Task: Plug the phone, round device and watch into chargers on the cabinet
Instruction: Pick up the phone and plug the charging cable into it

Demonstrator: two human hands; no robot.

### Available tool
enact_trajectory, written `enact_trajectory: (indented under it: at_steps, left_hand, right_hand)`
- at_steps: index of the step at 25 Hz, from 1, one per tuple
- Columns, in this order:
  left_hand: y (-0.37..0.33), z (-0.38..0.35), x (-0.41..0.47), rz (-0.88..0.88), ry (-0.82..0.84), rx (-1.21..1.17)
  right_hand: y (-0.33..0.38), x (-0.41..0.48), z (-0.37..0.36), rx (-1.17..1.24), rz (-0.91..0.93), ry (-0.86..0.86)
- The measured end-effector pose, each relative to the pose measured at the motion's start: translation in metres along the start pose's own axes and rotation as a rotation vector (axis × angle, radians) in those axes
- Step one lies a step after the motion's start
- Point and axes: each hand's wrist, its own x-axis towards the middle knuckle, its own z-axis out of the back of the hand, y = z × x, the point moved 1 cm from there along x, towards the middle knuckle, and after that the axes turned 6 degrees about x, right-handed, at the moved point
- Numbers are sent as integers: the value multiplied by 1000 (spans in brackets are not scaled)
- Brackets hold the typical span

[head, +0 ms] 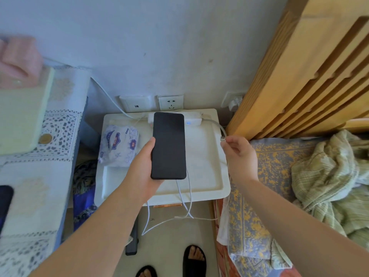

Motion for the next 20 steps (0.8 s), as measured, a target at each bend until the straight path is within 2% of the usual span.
enact_trajectory:
  at_steps: [4, 10, 20]
  left_hand:
    - [-12, -14, -33, -35, 29, -44]
    - [-34, -48, -84, -100, 59, -50]
    - [-28, -59, -104, -158, 82, -4]
  right_hand:
    - [34, -62, 18, 102, -8, 122]
    - [92, -158, 10, 377, -121, 269]
    - [108, -187, 8, 422, -190, 203]
